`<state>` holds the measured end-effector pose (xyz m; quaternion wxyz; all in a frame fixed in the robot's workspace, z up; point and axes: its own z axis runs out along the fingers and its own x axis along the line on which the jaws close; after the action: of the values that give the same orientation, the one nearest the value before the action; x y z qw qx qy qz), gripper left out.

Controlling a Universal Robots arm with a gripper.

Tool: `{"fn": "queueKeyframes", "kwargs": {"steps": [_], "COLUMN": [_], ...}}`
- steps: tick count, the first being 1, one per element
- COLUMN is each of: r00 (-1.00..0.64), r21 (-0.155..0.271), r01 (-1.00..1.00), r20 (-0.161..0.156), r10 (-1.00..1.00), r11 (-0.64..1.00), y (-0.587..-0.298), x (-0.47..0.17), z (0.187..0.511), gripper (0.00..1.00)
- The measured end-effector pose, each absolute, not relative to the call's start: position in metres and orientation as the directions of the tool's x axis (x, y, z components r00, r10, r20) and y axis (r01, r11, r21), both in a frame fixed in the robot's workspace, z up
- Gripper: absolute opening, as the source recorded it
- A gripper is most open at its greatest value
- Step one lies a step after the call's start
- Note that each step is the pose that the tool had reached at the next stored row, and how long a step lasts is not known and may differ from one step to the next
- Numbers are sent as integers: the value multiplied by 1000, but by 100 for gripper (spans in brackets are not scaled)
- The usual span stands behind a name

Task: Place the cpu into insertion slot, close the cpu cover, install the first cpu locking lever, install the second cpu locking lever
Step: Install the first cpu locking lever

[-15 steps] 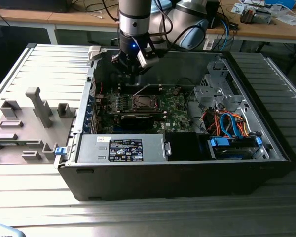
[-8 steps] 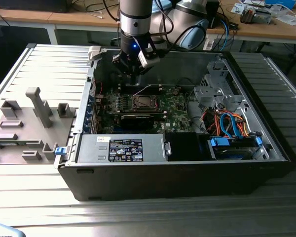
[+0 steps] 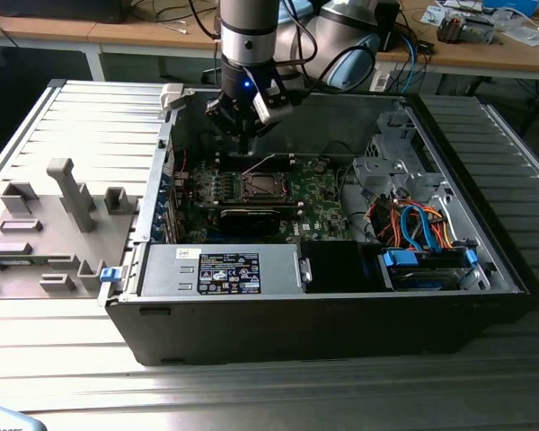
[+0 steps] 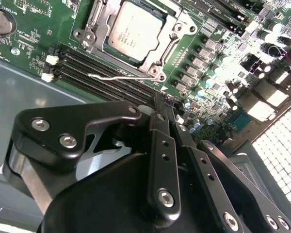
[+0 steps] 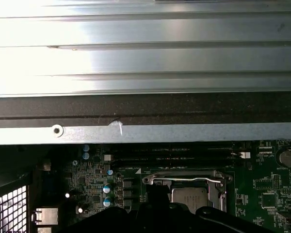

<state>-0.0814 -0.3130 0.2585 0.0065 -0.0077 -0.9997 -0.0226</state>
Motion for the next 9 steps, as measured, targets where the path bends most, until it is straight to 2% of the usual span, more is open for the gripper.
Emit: {"fn": "queueKeyframes", "kwargs": {"steps": [9], "r00": [-1000], "r21": [45], "r01": [16], "r20": [13], "r10": [15], "r11": [999], "y": [-313], "x": [-80], "z": [257], "gripper": [11]}}
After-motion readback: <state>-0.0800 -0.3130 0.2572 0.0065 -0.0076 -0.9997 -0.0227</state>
